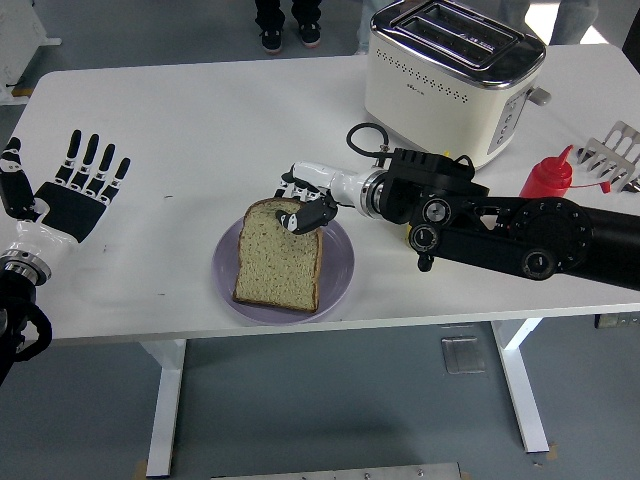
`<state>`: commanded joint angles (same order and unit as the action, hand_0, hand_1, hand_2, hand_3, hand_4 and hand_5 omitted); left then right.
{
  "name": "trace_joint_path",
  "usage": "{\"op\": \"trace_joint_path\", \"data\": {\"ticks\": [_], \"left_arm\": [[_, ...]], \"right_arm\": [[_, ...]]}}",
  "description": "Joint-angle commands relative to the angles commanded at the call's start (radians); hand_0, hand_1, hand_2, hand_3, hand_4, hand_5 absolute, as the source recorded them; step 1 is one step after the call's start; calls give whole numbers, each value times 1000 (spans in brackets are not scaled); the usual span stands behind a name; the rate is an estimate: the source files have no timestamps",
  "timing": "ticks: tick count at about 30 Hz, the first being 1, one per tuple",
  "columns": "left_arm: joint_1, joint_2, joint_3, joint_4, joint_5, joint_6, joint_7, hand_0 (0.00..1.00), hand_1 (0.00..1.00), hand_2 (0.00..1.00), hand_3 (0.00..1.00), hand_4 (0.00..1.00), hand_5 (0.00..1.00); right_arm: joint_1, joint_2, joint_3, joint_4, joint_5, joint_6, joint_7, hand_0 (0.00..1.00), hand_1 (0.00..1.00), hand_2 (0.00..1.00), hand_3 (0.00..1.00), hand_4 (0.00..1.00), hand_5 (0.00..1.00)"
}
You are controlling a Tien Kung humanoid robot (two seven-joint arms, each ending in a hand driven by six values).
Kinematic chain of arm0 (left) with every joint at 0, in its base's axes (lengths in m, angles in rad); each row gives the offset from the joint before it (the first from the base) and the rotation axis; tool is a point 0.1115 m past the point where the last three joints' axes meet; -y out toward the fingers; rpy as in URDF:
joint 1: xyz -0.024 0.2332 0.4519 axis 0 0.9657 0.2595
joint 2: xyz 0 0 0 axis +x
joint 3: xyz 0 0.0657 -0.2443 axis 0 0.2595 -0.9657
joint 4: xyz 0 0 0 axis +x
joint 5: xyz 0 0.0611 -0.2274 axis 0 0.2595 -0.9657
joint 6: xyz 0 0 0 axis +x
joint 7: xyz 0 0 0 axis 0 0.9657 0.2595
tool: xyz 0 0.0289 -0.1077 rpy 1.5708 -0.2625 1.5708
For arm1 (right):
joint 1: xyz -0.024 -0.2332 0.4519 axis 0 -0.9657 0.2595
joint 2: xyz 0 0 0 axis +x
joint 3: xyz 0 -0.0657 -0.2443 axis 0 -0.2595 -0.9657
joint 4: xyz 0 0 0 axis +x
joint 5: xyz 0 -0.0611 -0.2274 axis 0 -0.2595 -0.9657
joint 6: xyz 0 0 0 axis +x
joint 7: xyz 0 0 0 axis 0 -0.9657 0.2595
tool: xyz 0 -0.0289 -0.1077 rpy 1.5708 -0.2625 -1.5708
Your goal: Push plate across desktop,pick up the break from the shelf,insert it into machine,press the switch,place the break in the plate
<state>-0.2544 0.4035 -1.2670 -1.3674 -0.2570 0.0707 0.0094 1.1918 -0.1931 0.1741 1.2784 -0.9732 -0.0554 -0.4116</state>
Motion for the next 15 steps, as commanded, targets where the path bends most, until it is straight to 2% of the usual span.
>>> {"op": "trace_joint_path", "data": {"ticks": [5, 6, 11, 12, 15], "left_arm": [[-1, 0, -5, 8, 8, 0, -1, 811, 747, 707, 699, 788, 998], [-1, 0, -6, 10, 10, 0, -2, 812, 746, 708, 700, 788, 998], [-1, 0, -12, 19, 16, 1, -2, 812, 746, 708, 700, 788, 998], [-1, 0, -14, 21, 17, 1, -2, 814, 748, 709, 702, 787, 998], [-1, 0, -17, 24, 20, 1, -3, 814, 748, 709, 702, 787, 998]], "right_arm": [[0, 0, -2, -10, -4, 20, 13, 486, 542, 540, 520, 369, 12], [1, -1, -3, -12, -5, 21, 16, 558, 587, 577, 544, 439, 64], [1, 0, -7, -25, -9, 37, 30, 558, 587, 577, 544, 439, 64], [1, 1, -8, -29, -10, 40, 35, 616, 643, 632, 581, 479, 98], [1, 2, -11, -38, -12, 45, 41, 616, 643, 632, 581, 479, 98]]}}
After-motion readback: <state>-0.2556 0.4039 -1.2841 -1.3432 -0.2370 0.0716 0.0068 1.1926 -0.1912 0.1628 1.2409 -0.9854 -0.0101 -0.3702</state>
